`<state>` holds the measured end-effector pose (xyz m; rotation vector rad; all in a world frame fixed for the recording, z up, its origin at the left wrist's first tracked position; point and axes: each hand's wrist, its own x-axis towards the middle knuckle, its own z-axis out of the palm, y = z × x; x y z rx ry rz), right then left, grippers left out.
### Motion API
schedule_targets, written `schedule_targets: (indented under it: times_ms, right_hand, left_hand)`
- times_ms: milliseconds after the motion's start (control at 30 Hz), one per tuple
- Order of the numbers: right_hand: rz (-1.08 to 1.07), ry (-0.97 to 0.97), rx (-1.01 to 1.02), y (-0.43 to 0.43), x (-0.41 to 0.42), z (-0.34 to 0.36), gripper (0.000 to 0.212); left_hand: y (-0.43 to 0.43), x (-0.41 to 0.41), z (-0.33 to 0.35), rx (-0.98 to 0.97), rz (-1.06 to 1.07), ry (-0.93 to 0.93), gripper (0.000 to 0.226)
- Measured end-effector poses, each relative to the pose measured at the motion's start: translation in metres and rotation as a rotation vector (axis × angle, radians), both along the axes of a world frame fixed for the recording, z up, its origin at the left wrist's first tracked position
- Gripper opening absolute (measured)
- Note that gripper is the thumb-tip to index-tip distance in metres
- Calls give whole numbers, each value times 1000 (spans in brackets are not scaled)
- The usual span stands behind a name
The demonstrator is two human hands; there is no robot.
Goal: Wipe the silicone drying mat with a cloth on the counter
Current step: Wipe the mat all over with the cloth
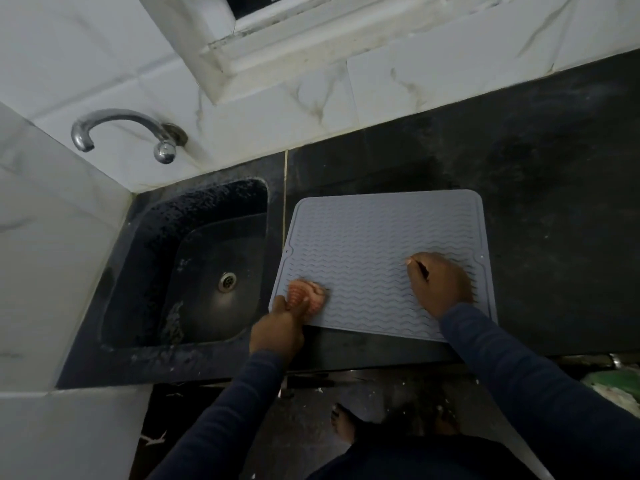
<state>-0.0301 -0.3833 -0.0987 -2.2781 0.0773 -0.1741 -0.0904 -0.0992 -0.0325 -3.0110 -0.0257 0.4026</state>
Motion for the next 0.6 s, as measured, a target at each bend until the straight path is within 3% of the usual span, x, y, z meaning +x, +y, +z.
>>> schedule_targets:
  times_ms: [67,133,233,300,367,500,600]
  right_hand:
    - [4,1,21,0,-1,-2,27]
    - [5,-10,29,0,-2,-1,26]
    - [-8,-25,37,2,-3,2,24]
    - [-15,-48,39,1,-3,2,24]
    - [-4,-73,61,0,-4,1,25]
    - [23,-66,53,-1,-3,0,21]
    - [23,-51,25,-1,-1,1,24]
  left_hand:
    - [6,11,7,-43,190,-3,42]
    - [-3,16,8,-231,309,-85,39]
    - [-63,4,-2,-427,81,-160,44]
    - [-114,-17,-13,-369,-171,-87,49]
    - [-130,-25,-9,-294,-209,-19,50]
    - [-47,-16,-9,-167,22,26,47]
    - [34,-8,-2,-54,315,-23,48]
